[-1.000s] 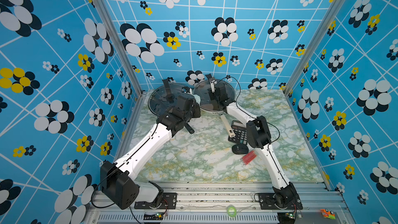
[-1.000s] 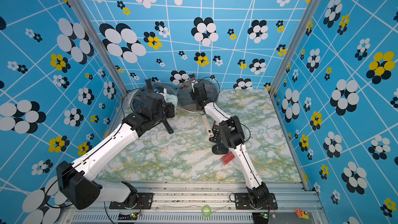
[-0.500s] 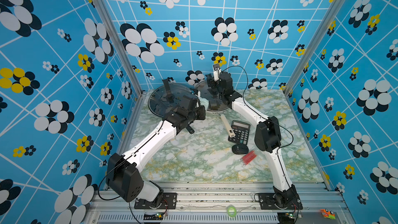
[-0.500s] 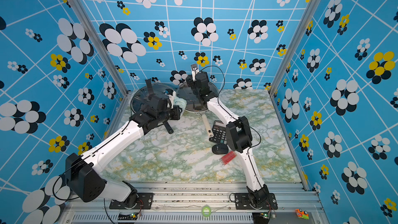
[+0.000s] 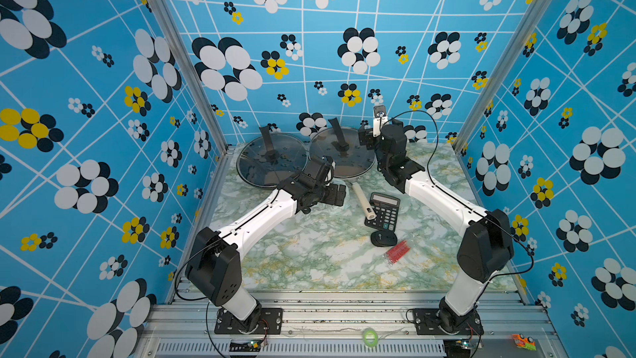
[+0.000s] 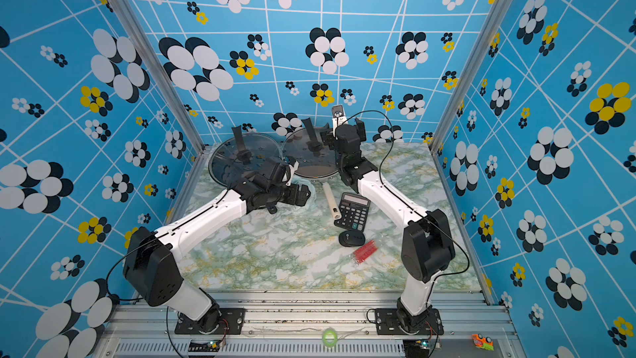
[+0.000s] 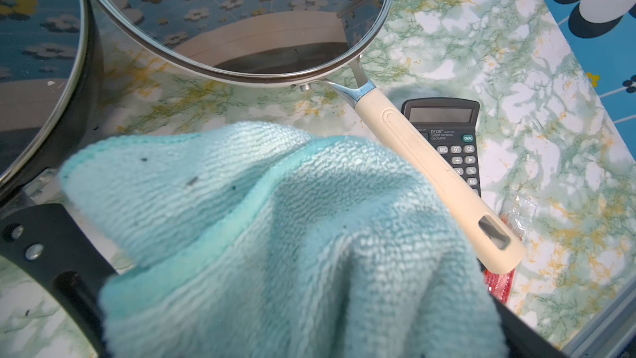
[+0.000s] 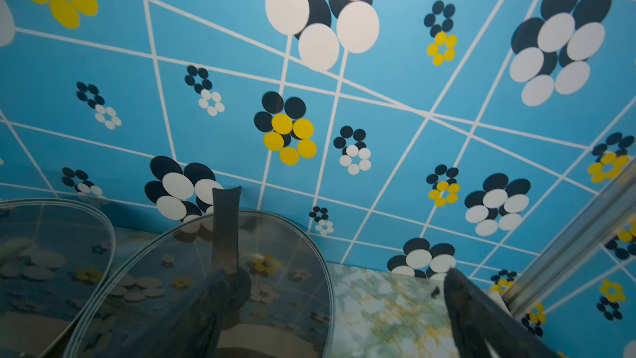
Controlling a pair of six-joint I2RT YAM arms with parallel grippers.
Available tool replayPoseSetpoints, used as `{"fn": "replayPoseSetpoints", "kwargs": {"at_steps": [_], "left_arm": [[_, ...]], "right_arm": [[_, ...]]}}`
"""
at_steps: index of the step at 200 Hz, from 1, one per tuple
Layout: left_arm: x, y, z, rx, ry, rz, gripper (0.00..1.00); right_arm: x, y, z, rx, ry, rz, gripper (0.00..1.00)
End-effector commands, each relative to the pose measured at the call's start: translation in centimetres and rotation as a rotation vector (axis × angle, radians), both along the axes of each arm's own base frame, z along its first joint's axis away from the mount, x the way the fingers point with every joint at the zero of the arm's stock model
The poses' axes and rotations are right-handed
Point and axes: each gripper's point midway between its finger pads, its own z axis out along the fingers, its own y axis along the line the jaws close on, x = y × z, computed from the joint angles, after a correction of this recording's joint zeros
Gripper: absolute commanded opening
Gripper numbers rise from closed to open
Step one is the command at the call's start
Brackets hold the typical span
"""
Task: Wipe the pot lid with a cloth
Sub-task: Place the cleaning item in the cooking pot.
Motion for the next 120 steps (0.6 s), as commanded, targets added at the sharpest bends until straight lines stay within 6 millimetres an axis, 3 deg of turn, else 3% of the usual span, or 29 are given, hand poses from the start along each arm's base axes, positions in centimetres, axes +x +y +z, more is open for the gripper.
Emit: {"fn": "replayPoseSetpoints", "kwargs": {"at_steps": [1, 20, 39, 54, 67, 91, 108, 120], "left_arm": [[-0.7, -0.1, 1.7, -0.041, -0.020, -0.081, 0.99], [-0.7, 0.7, 1.9, -0.132, -0.018, -0.057, 0.99], [0.2, 2.2, 0.1, -0.253, 0.097, 0.033, 0.99], [0.6, 2.1, 2.3, -0.380, 0.122, 0.049, 0.99], [1.4, 2.3, 4.4, -0.456, 0.118, 0.082, 0.99], [1.7, 2.8, 6.5, -0.516, 0.191, 0.147, 0.99], [1.4, 3.1, 6.6, -0.529, 0.265, 0.204, 1.00], [1.1, 3.1, 6.7, -0.551, 0.293, 0.236, 1.00]], "right_arm": [[-2.6, -4.5, -0.3, 0.037, 0.005, -0.162, 0.99], [-4.8, -6.1, -1.4, 0.068, 0.025, -0.193, 0.99], [-6.5, -5.4, -2.5, 0.116, 0.050, -0.103, 0.97], [-7.8, -4.0, -3.4, 0.125, 0.079, -0.012, 0.97], [-9.0, -2.0, -3.9, 0.141, 0.097, 0.076, 0.96], [-11.9, 3.8, -5.6, 0.212, 0.156, 0.314, 0.92], [-14.2, 7.5, -6.6, 0.263, 0.176, 0.440, 0.89], [-15.4, 9.1, -7.1, 0.272, 0.177, 0.479, 0.89]]}}
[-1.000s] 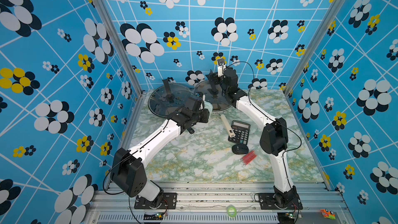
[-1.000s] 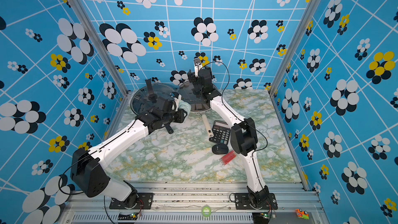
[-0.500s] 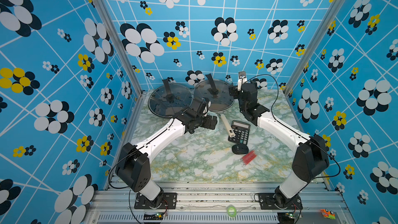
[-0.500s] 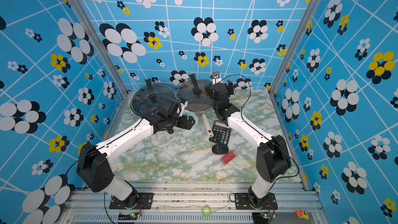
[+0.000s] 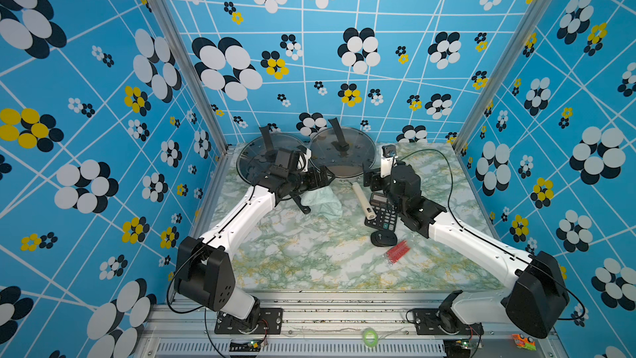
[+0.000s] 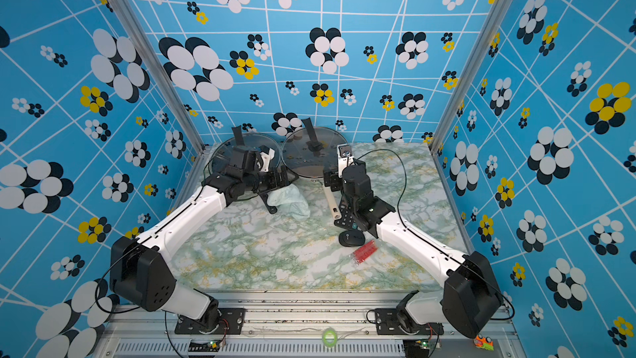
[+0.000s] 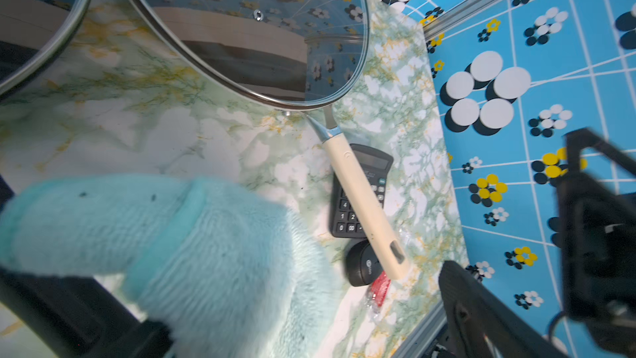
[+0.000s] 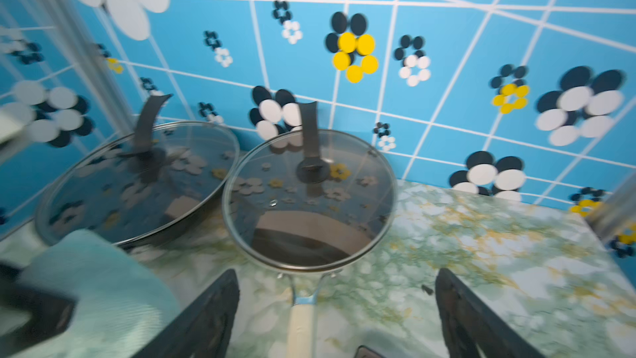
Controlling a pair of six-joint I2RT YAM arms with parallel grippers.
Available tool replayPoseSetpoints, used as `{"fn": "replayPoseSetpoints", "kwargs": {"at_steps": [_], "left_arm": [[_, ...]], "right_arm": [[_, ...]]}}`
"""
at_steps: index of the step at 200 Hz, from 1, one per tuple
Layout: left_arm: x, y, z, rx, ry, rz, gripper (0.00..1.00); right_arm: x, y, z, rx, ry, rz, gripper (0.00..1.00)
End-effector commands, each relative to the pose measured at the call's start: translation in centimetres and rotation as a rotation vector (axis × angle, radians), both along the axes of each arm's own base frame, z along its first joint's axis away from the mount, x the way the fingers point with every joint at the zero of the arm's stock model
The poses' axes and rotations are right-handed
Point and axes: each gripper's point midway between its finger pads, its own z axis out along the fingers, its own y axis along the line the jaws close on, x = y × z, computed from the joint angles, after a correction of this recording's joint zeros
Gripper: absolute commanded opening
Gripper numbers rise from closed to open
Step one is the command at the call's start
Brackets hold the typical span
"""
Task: Wipe the pot lid with a cloth
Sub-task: Place the cleaning item in the cooking pot.
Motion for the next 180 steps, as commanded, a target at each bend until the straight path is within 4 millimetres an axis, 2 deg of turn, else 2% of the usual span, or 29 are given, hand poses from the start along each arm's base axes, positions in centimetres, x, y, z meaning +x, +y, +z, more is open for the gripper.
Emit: {"fn": "replayPoseSetpoints", "kwargs": {"at_steps": [1, 21, 37, 43, 56, 64, 84, 106, 130, 144, 161, 180], "left_arm": [[-1.1, -0.1, 1.4, -0.090, 0.113, 0.046, 1.00], [-1.4, 1.3, 1.5, -0.083, 0.111, 0.137, 0.99], [-1.7, 2.6, 2.8, -0.065, 0.026, 0.187, 0.99], [-1.8, 3.9, 2.9, -0.002, -0.009, 0.226, 0.99], [-2.6, 8.1, 1.4, 0.260, -0.041, 0.346, 0.99], [-3.5, 10.9, -0.2, 0.378, 0.021, 0.421, 0.99], [-6.6, 14.7, -3.5, 0.511, 0.124, 0.496, 0.99], [-9.1, 16.5, -7.7, 0.499, 0.222, 0.525, 0.99], [-10.2, 17.8, -11.7, 0.434, 0.291, 0.573, 0.99], [-10.0, 18.7, -12.4, 0.448, 0.252, 0.600, 0.99], [-8.8, 19.5, -12.2, 0.407, 0.158, 0.635, 0.99], [-7.4, 20.4, -11.7, 0.397, 0.025, 0.659, 0.99]], "right_arm": [[-2.8, 4.5, -1.0, 0.104, 0.030, 0.167, 0.89], [-3.2, 4.1, -1.8, 0.148, 0.055, 0.145, 0.88], [-3.5, 2.3, -0.8, 0.127, 0.012, 0.086, 0.90], [-3.7, 1.4, -0.4, 0.100, -0.006, 0.062, 0.91], [-3.7, -1.0, -0.1, 0.031, -0.024, -0.027, 0.94], [-3.9, -2.5, 0.0, 0.000, -0.024, -0.065, 0.94], [-4.3, -7.0, 0.2, -0.021, -0.017, -0.185, 0.94], [-5.0, -11.8, 0.3, 0.001, -0.012, -0.301, 0.95], [-5.8, -15.2, 0.2, -0.040, -0.002, -0.381, 0.95], [-6.1, -16.7, 0.0, -0.061, 0.001, -0.420, 0.95], [-6.4, -18.6, -0.6, -0.077, 0.000, -0.469, 0.96], [-6.7, -21.3, -2.9, -0.102, 0.033, -0.547, 0.97]]}}
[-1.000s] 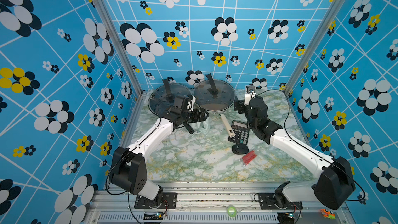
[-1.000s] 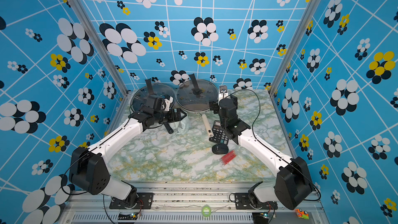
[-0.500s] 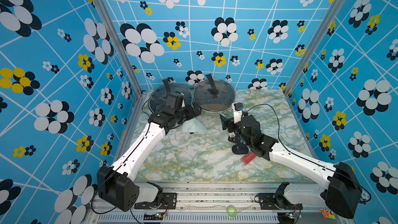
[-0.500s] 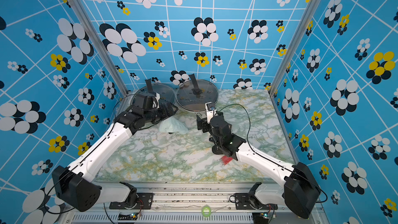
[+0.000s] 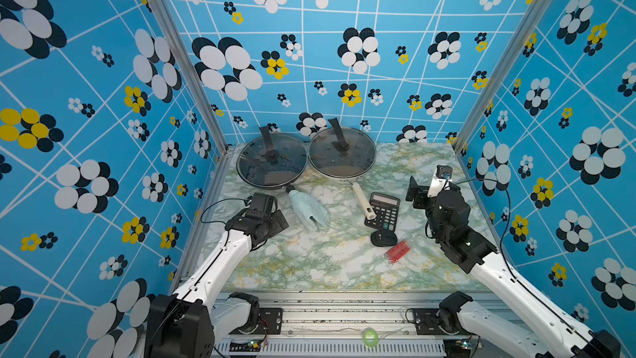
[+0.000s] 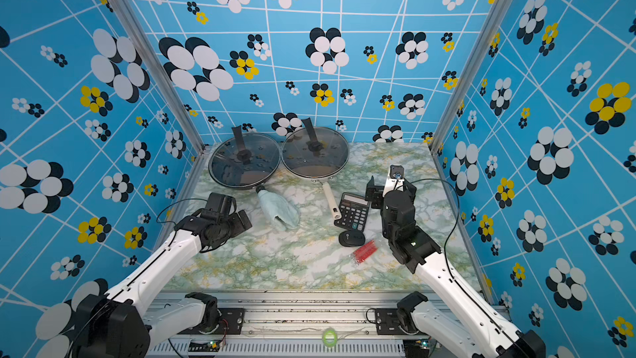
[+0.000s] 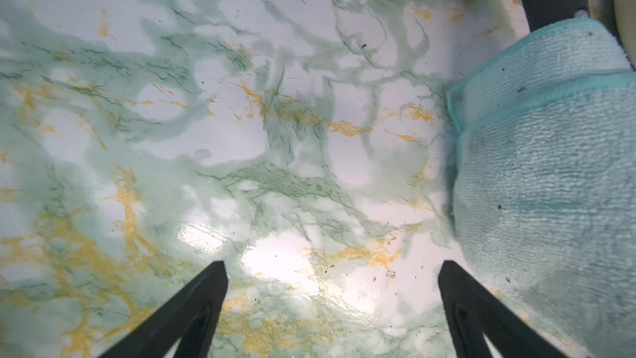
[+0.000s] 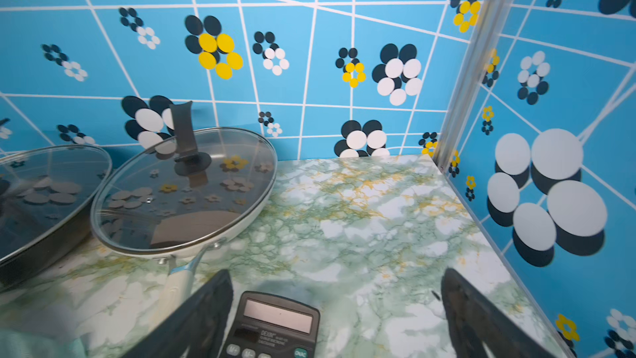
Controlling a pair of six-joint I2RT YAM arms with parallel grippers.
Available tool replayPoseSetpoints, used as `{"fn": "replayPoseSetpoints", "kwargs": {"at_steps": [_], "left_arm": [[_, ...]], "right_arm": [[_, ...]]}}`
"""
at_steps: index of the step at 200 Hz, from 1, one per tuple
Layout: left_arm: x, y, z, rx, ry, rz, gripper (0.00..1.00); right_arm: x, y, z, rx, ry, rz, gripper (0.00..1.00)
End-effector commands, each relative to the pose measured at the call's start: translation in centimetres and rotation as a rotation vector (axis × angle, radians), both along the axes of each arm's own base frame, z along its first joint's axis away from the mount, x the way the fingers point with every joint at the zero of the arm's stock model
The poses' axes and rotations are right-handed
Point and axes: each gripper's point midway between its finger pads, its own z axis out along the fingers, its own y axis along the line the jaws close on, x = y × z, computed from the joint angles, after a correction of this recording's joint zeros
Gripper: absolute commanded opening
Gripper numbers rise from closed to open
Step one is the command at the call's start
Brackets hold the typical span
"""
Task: Wipe the pot lid with a cloth
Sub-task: Place the cleaning item in the cooking pot, then reset both arms
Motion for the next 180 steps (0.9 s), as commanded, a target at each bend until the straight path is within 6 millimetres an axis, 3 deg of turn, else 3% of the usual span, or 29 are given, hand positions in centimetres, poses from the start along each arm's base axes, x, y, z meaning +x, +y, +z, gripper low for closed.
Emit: {"fn": "replayPoseSetpoints", "kwargs": {"at_steps": [1, 36, 59, 77, 100, 116, 125, 138, 164, 180], "left_arm": [[3.6, 1.1, 3.0, 0.034, -0.256, 0.006, 0.99], [6.1, 4.3, 5.3, 0.288, -0.410, 0.000, 0.99], [8.8, 5.7, 5.9, 0.449, -0.460, -0.029, 0.99], [10.3, 6.9, 4.7, 0.551, -0.450, -0.052, 0.99], [11.3, 7.5, 1.9, 0.538, -0.469, -0.105, 0.99], [11.6, 7.4, 1.2, 0.518, -0.538, -0.109, 0.99], [11.8, 7.1, 1.6, 0.522, -0.569, -0.131, 0.99], [12.0, 6.6, 1.0, 0.499, -0.582, -0.162, 0.99], [12.3, 4.4, -0.4, 0.478, -0.662, -0.285, 0.99], [12.2, 4.2, -0.7, 0.472, -0.642, -0.297, 0.99]], "right_arm": [[-0.7, -3.4, -3.2, -0.060, 0.076, -0.109, 0.97], [-0.6, -7.9, -8.6, -0.053, 0.153, -0.243, 0.99], [0.6, -9.5, -11.5, -0.003, 0.182, -0.283, 0.99], [2.2, -10.0, -13.0, -0.003, 0.182, -0.294, 0.99], [4.8, -9.1, -15.0, -0.025, 0.179, -0.247, 0.99], [6.2, -8.5, -15.9, -0.026, 0.137, -0.215, 0.99], [6.3, -9.7, -17.0, -0.022, 0.163, -0.248, 0.99], [6.5, -9.4, -18.2, -0.014, 0.145, -0.218, 0.99], [7.0, -8.8, -18.8, 0.012, 0.154, -0.154, 0.99], [6.8, -8.4, -19.4, 0.007, 0.110, -0.114, 0.99]]}}
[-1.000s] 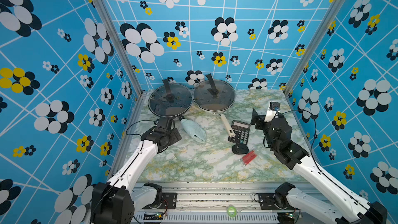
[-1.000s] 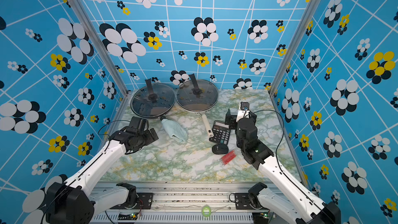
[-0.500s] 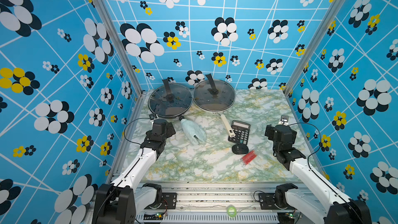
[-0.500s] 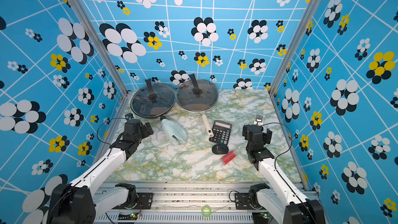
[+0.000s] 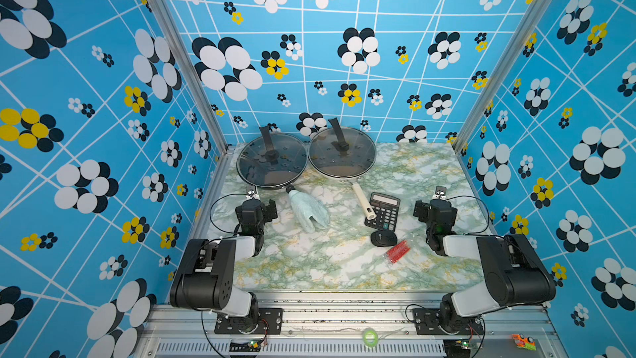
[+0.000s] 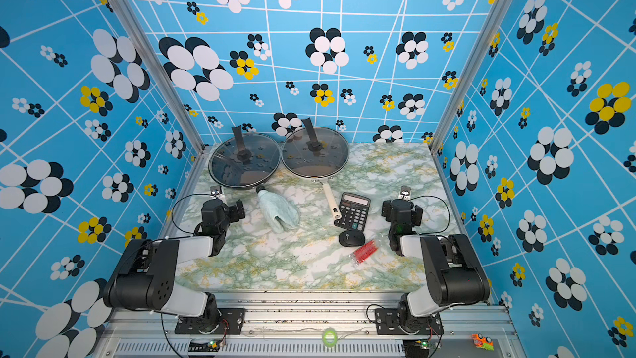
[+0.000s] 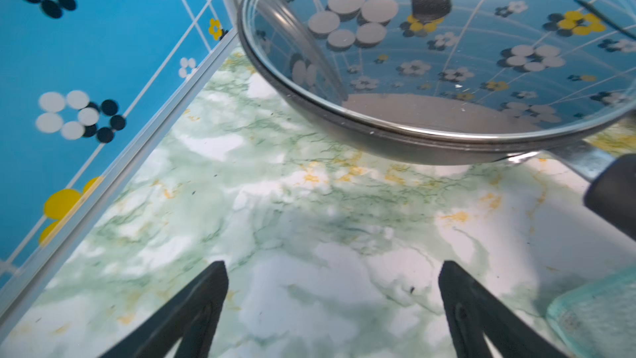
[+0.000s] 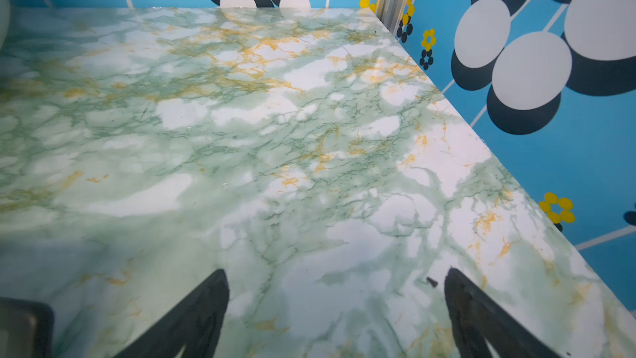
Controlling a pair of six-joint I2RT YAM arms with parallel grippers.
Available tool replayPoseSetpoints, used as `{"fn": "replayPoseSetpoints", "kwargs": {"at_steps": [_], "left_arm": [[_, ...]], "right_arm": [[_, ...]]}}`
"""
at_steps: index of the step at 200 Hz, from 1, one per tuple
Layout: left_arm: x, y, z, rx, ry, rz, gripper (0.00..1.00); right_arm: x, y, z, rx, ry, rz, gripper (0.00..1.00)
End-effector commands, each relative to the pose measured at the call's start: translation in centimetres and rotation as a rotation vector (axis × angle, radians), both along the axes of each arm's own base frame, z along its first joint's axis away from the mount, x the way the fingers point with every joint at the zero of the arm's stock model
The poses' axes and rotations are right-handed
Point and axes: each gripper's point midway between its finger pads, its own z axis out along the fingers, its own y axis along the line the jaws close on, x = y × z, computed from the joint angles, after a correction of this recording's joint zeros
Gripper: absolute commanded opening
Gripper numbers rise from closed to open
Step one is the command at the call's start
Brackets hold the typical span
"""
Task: Wipe the pot lid with a cloth
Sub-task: Reset both arms
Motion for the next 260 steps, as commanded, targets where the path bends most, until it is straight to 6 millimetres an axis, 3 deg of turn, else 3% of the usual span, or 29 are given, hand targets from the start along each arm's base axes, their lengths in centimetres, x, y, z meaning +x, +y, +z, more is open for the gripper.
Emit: {"fn": "replayPoseSetpoints", "kwargs": {"at_steps": [1, 12, 260], "left_arm": [[0.86, -1.58, 1.64, 0.013, -0.089, -0.100, 0.99], [0.98, -1.53, 1.77, 0.020, -0.107, -0.099, 0.99], [0.94, -1.87, 1.81, 0.034, -0.103, -0.105, 0.99]], "right_arm": [[0.95, 1.00, 1.65, 0.018, -0.142, 0.082, 0.99], [0.91, 1.11, 1.14, 0.036, -0.084, 0.085, 0.99], [0.91, 0.92, 1.45, 0.026, -0.121, 0.083, 0.99]]}}
